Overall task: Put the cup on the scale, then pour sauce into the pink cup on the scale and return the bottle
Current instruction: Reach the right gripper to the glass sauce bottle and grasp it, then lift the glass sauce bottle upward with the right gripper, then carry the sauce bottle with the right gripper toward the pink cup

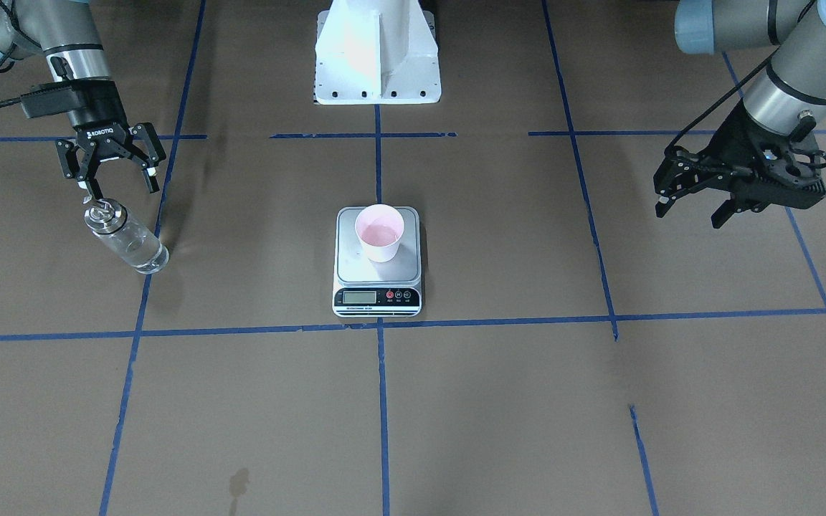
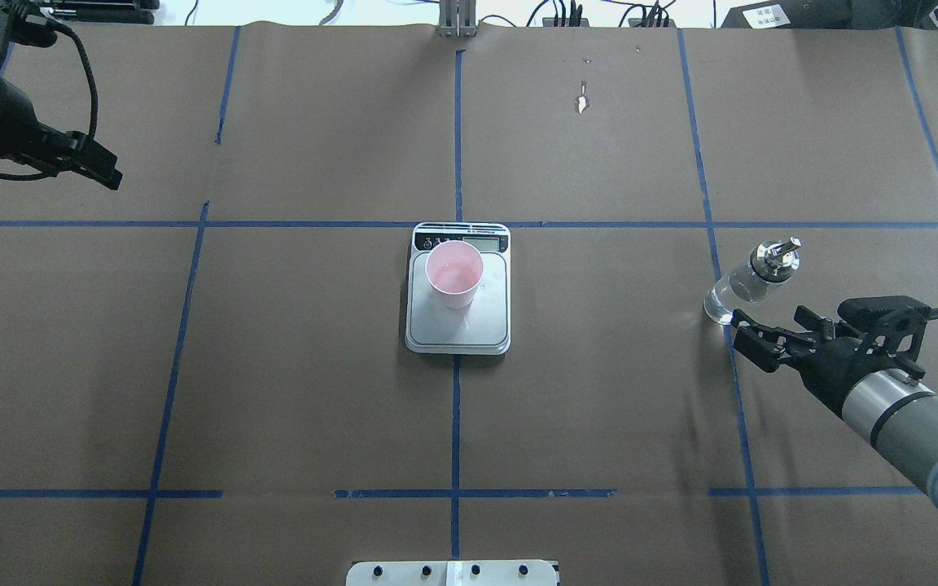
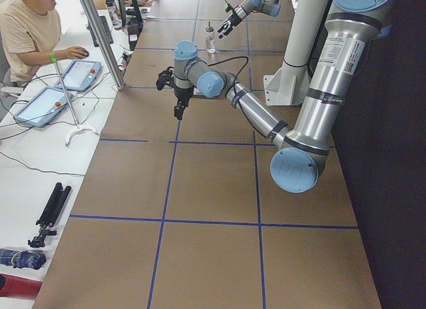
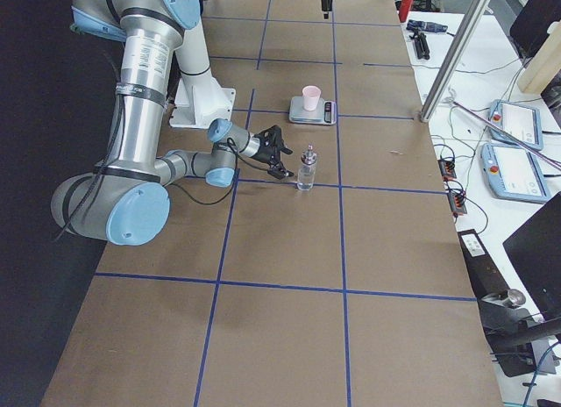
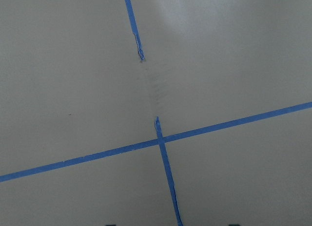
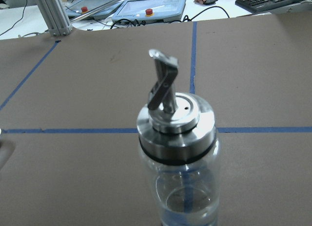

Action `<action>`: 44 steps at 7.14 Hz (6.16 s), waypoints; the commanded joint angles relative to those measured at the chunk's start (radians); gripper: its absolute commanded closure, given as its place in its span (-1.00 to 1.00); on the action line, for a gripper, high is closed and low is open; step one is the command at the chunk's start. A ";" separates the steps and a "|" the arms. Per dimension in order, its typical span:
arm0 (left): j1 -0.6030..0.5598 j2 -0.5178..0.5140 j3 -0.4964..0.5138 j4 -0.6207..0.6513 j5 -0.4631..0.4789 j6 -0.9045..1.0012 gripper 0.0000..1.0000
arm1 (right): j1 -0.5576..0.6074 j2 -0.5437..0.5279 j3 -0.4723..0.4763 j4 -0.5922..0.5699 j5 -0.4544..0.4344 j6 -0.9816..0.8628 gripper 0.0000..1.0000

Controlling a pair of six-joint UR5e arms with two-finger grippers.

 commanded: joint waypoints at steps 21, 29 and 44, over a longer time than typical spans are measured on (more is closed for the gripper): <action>-0.004 -0.008 0.001 0.005 0.011 -0.001 -0.64 | -0.032 0.202 -0.292 -0.018 -0.279 0.003 -0.99; -0.004 -0.010 0.004 0.005 0.014 0.001 -0.64 | -0.023 0.225 -0.306 -0.018 -0.334 -0.028 -0.95; -0.004 -0.010 -0.006 0.007 0.021 -0.001 -0.64 | 0.004 0.242 -0.229 0.176 -0.355 -0.119 1.00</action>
